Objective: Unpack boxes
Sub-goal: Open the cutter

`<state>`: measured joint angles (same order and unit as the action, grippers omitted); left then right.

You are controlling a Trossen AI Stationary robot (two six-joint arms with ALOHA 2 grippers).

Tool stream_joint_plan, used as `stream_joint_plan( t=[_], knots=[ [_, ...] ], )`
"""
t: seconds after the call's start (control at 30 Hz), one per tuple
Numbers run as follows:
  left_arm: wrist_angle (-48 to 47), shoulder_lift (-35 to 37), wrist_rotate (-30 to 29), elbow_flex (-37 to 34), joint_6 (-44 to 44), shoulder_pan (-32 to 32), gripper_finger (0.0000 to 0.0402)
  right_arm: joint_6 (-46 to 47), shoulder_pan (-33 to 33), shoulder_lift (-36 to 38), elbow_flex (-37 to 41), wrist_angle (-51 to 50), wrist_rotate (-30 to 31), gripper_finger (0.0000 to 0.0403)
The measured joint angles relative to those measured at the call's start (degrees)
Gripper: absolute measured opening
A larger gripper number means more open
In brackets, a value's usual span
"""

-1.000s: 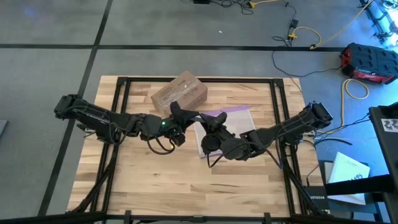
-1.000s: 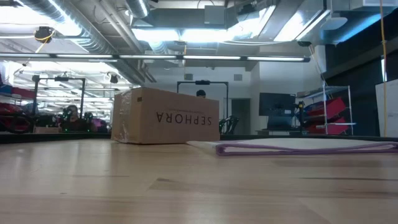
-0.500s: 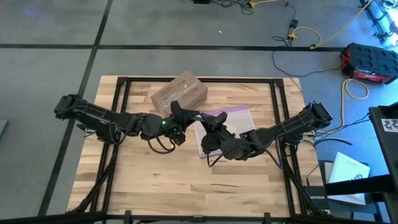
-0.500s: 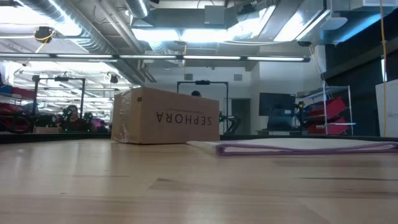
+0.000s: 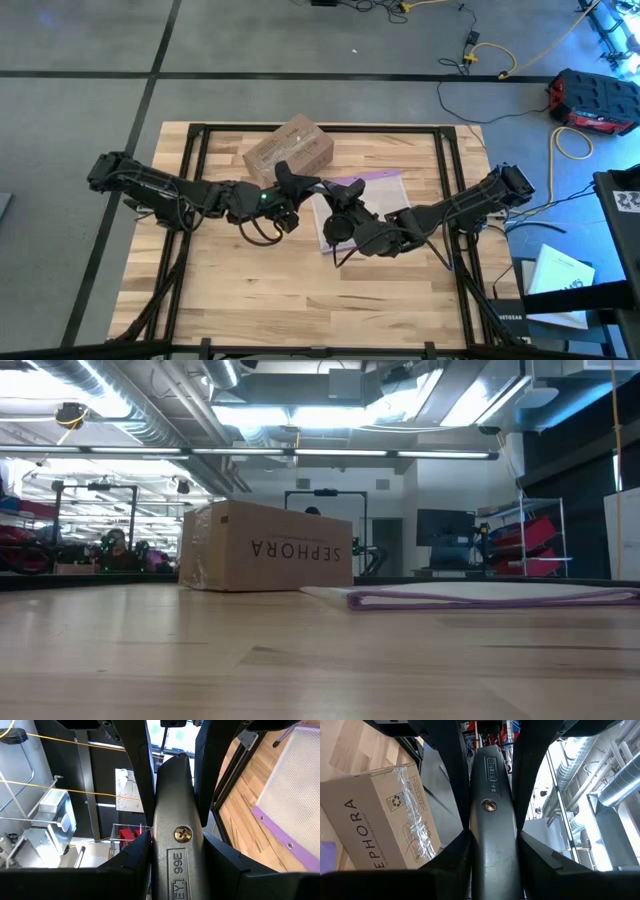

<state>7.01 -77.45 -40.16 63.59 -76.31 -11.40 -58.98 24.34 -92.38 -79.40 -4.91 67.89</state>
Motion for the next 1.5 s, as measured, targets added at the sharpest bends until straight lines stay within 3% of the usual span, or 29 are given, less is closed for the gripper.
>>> stream_joint_plan(
  t=[1.5],
  knots=[
    [0.3, 0.0, 0.0, 0.0, -1.5, 1.0, 0.0124, -1.4, 0.0, 0.2, 0.0, 0.0, 0.5, 0.0107]
  ],
)
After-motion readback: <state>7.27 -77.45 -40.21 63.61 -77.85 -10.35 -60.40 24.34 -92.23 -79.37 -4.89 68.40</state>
